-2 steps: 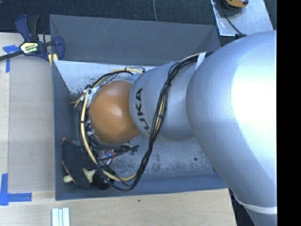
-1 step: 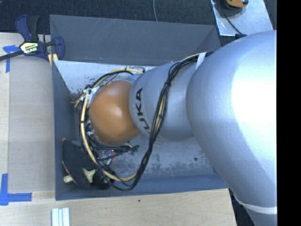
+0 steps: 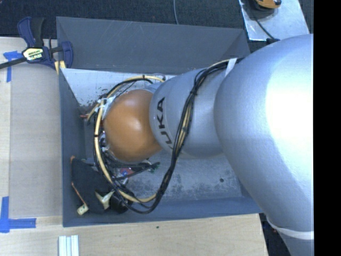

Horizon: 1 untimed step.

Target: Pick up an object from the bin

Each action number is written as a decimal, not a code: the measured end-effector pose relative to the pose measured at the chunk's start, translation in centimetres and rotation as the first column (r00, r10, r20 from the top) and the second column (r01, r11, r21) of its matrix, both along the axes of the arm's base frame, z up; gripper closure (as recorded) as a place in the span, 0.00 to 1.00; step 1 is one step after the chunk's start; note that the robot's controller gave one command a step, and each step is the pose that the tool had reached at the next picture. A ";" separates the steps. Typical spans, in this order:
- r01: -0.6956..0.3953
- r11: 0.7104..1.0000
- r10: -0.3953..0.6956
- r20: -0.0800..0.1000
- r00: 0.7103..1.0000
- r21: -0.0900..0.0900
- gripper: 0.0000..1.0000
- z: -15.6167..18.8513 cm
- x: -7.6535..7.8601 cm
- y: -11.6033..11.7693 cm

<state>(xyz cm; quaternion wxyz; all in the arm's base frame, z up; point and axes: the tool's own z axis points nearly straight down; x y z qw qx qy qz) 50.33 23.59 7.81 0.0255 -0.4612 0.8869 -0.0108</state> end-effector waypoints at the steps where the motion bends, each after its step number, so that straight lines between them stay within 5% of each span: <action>1: -0.017 1.000 0.017 0.006 1.000 0.005 1.00 -0.1 -0.2 -0.5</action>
Offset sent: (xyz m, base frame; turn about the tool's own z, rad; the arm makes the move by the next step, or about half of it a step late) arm -0.0039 -0.0044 -0.0072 0.0319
